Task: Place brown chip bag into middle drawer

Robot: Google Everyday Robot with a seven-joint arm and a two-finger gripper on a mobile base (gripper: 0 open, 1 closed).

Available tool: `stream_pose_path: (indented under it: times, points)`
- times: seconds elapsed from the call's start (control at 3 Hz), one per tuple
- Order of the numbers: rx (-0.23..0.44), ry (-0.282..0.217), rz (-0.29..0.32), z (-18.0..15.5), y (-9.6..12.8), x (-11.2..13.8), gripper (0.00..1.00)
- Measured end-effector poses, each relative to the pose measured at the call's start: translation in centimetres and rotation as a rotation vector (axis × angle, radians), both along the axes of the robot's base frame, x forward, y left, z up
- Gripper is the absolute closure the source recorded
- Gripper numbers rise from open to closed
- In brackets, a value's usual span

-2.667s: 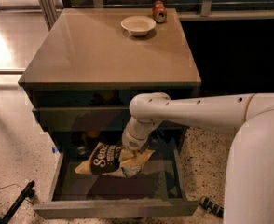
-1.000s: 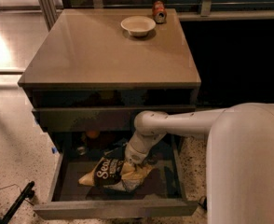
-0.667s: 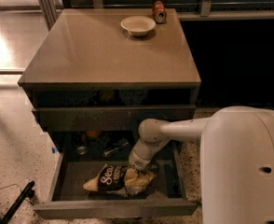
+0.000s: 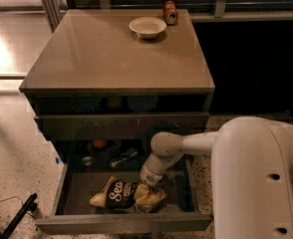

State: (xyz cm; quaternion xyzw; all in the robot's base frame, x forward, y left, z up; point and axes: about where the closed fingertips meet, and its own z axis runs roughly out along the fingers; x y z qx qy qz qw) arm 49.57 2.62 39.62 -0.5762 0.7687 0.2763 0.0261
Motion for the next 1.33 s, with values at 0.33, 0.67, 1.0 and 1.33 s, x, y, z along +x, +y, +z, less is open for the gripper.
stream_pose_path:
  times: [0.33, 0.67, 1.0, 1.33]
  points:
    - [0.000, 0.000, 0.000, 0.00, 0.00, 0.00, 0.82]
    - [0.000, 0.000, 0.000, 0.00, 0.00, 0.00, 0.58]
    - [0.000, 0.000, 0.000, 0.00, 0.00, 0.00, 0.36]
    - [0.000, 0.000, 0.000, -0.01, 0.00, -0.01, 0.12]
